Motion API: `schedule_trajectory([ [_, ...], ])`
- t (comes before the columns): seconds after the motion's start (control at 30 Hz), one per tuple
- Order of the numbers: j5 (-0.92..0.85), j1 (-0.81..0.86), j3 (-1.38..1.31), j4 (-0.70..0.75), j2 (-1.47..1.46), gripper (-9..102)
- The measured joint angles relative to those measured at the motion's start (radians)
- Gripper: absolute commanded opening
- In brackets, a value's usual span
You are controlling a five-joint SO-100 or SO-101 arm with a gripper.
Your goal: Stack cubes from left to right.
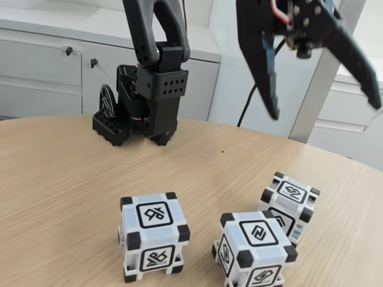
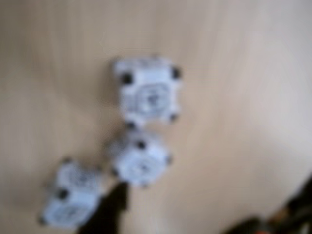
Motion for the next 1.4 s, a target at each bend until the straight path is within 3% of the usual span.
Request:
schedule_trajectory([
  [0.5,-0.101,-0.008,-0.048,-0.011,-0.515,39],
  [0.97,-0.124,-0.011,-0.049,-0.135,-0.597,37],
  [1.4,-0.098,-0.012,-0.064,-0.149,-0.707,24],
])
